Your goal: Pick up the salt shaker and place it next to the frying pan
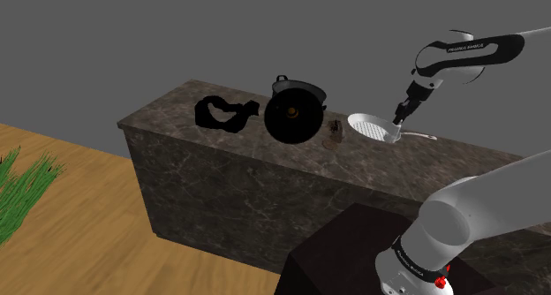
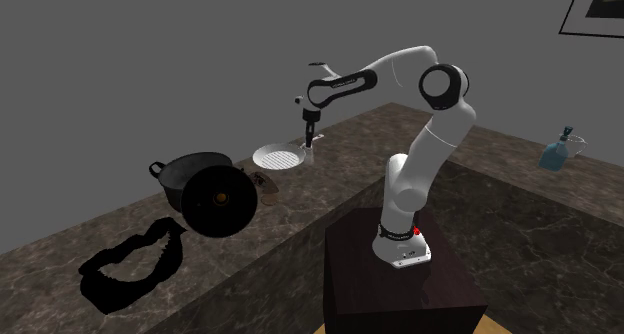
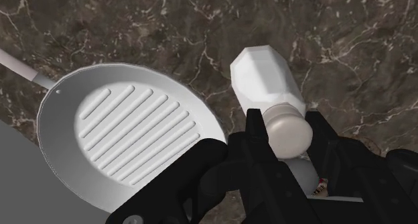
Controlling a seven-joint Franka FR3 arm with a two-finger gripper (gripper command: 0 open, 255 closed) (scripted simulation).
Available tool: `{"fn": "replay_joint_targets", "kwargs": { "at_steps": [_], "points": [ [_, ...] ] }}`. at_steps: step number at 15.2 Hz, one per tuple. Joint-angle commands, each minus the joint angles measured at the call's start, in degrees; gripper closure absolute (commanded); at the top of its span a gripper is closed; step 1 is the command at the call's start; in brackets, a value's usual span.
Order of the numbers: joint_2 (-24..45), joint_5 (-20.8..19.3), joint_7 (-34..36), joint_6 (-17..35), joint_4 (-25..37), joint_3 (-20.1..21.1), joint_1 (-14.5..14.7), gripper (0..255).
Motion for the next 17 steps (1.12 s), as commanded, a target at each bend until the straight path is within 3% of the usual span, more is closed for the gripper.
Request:
{"fn": "replay_joint_targets", "kwargs": {
  "at_steps": [1, 17],
  "points": [
    [0.54, 0.04, -0.18, 1.57, -1.01, -0.42, 0.06, 255],
    [6.10, 1.39, -2.31, 13.78, -8.04, -4.00, 1.12, 255]
  ]
}}
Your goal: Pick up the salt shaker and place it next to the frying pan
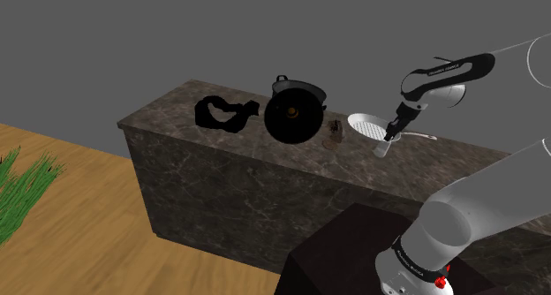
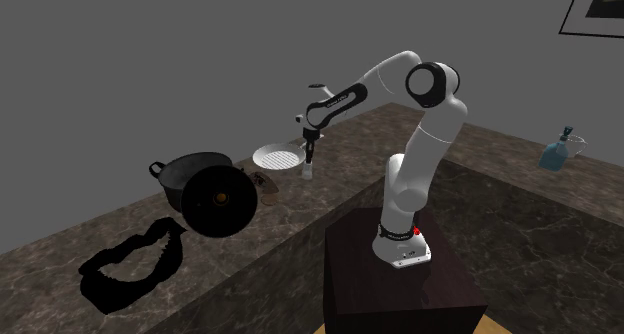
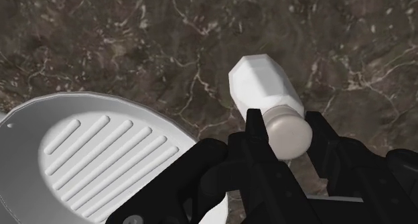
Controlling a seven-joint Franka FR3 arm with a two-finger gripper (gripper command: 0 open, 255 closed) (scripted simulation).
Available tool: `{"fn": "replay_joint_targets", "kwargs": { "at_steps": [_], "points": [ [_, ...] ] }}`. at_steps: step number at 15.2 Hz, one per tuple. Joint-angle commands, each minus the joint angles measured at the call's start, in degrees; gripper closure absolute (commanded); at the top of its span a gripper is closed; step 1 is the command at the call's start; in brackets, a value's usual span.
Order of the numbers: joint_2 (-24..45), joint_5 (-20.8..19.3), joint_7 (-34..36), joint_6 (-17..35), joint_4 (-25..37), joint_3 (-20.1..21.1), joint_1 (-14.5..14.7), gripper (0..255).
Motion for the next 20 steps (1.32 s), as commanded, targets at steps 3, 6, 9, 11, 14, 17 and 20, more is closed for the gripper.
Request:
{"fn": "replay_joint_targets", "kwargs": {
  "at_steps": [3, 6, 9, 11, 14, 17, 20],
  "points": [
    [0.09, 0.04, -0.03, 0.23, -0.11, -0.05, 0.03, 255],
    [0.09, 0.04, -0.03, 0.23, -0.11, -0.05, 0.03, 255],
    [0.09, 0.04, -0.03, 0.23, -0.11, -0.05, 0.03, 0],
    [0.09, 0.04, -0.03, 0.23, -0.11, -0.05, 0.03, 0],
    [-2.72, -1.09, 0.98, -4.22, 1.75, 1.31, -0.75, 0],
    [-4.82, -1.67, 1.59, -8.11, 3.67, 2.46, -1.29, 0],
    [-4.82, -1.67, 1.58, -8.11, 3.67, 2.47, -1.29, 0]
  ]
}}
